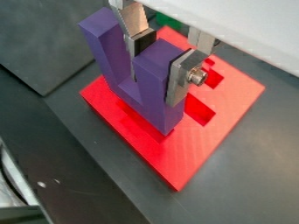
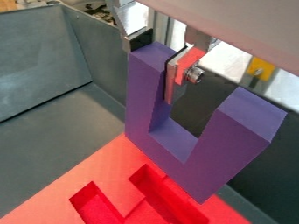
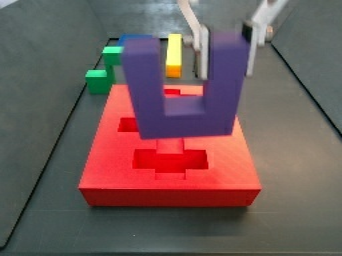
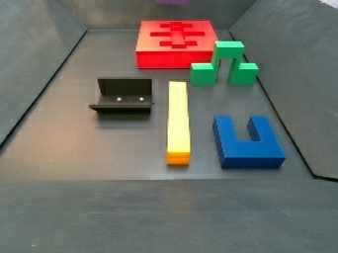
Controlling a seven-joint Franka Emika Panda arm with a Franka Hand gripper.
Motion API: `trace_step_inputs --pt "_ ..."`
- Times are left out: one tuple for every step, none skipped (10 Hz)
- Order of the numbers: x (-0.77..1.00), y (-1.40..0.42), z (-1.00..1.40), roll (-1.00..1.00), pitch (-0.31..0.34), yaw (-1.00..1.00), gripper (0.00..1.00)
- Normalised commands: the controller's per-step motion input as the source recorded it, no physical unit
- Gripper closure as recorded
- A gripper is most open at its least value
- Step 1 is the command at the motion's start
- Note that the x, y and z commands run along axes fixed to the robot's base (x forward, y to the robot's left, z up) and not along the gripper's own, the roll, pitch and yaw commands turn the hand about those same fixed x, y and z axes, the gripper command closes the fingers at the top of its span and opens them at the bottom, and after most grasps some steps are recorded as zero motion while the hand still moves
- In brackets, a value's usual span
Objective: Pick up the purple object. Move up. Place the purple object on the fixture. Regrasp the purple object. Move to above the board. Insert the purple object.
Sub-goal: Insert the purple object.
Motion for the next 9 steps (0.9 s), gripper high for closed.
trace_step_inputs --pt "0.16 0.06 -0.28 0.11 0.000 0.00 1.00" --pt "0.14 0.00 -0.32 0.19 0.000 0.00 1.00" --pt "0.00 0.00 -0.48 0.06 -0.031 0.01 1.00" --pt "-0.01 0.00 -0.50 0.00 -0.081 0.00 1.00" --pt "-0.09 0.00 -0.43 -0.01 -0.081 0.00 1.00" --pt "-0.10 0.00 -0.40 -0.02 -0.094 0.00 1.00" --pt "-0.06 0.00 -0.31 0.00 -0.060 0.00 1.00" --pt "-0.08 0.00 -0.19 -0.02 -0.040 0.00 1.00" --pt "-0.19 0.00 -0.19 -0.03 -0.090 0.00 1.00"
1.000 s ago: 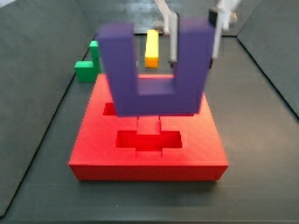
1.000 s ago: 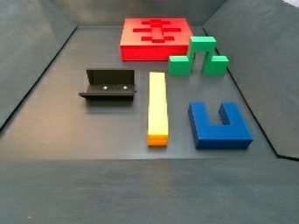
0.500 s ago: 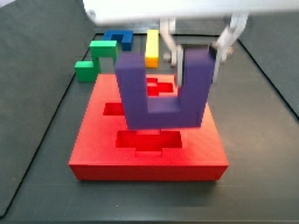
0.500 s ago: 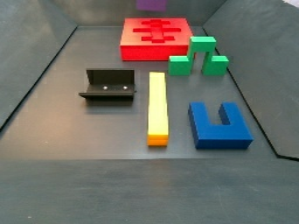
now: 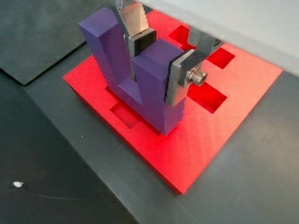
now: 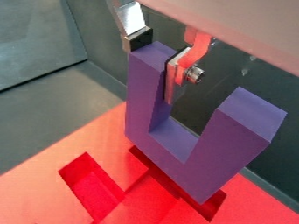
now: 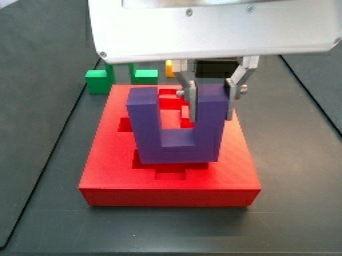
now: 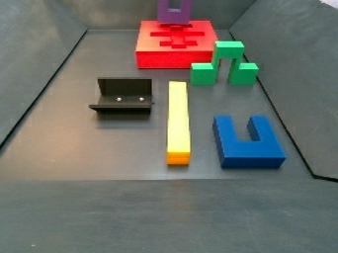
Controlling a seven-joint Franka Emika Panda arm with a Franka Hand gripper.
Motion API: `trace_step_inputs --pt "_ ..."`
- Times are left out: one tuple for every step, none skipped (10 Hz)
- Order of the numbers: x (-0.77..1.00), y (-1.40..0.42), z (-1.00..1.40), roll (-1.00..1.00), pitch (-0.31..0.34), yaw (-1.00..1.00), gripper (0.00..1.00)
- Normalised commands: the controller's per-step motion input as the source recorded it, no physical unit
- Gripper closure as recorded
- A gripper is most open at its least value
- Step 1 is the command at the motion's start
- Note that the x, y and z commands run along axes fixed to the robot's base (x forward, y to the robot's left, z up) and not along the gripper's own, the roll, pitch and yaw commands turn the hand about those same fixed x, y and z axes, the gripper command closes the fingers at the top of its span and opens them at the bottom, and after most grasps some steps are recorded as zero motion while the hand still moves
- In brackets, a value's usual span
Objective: Pick up the purple object. Move up. Place the purple object on the fixture. Regrasp the purple object. Move to above the board. Insert the purple object.
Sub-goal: Insert the purple object.
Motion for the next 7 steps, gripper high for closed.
trace_step_inputs --pt "-0.18 0.00 -0.20 0.00 -0.123 0.00 1.00" --pt "-0.20 0.00 -0.18 0.00 -0.116 0.00 1.00" --pt "-0.16 0.00 -0.18 0.02 -0.091 0.00 1.00" --pt "-0.15 0.00 -0.20 0.04 -0.079 0.00 1.00" --pt "-0.13 -0.01 -0.20 0.03 -0.073 0.00 1.00" --pt "-0.05 -0.04 -0.17 0.05 -0.057 0.00 1.00" --pt "0.00 -0.02 -0.21 0.13 -0.024 0.00 1.00"
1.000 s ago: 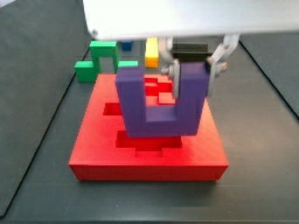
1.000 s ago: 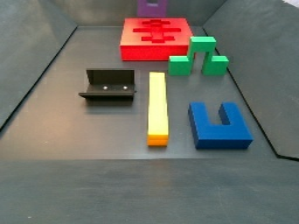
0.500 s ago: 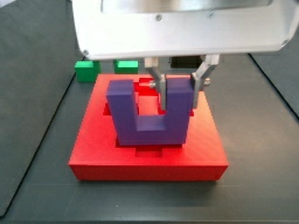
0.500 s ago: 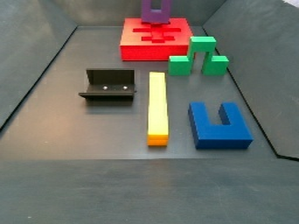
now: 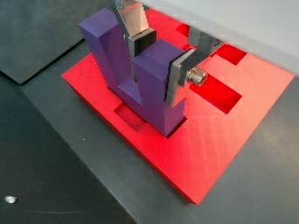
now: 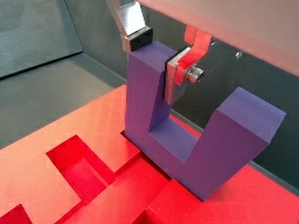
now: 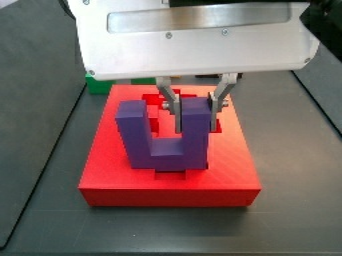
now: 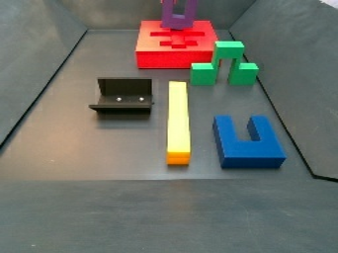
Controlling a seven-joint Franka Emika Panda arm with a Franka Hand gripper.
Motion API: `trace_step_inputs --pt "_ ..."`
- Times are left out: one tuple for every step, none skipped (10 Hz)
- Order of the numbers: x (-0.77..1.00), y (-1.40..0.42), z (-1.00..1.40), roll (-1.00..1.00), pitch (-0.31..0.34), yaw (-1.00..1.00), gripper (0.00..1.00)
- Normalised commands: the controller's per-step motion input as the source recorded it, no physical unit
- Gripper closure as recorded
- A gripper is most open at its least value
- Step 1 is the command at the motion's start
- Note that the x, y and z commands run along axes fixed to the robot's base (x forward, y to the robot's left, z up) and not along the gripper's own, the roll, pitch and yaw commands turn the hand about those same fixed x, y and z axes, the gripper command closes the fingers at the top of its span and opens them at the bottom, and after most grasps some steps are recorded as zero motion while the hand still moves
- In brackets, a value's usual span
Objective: Pick up the purple object. Move up. Place the purple object on the fixture. Regrasp the purple object. Move to above the board. Insert the purple object.
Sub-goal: Insert the purple object.
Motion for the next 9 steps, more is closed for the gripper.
trace_step_inputs --pt "0.00 0.00 -0.27 0.19 -0.003 0.01 1.00" --pt "0.00 0.00 -0.28 0.21 0.000 0.03 1.00" --pt "0.00 -0.02 -0.34 0.27 0.000 0.03 1.00" --pt "0.00 -0.07 -0.37 0.30 0.000 0.04 1.00" --pt "0.00 -0.10 -0.38 0.30 0.000 0.05 1.00" --pt "0.00 -0.11 -0.02 0.17 0.000 0.00 1.00" --pt "-0.09 -0.01 0.00 0.02 -0.076 0.00 1.00" --pt "0.00 -0.09 -0.07 0.03 -0.009 0.00 1.00" --pt "0.00 -0.17 -0.03 0.07 -0.037 0.00 1.00"
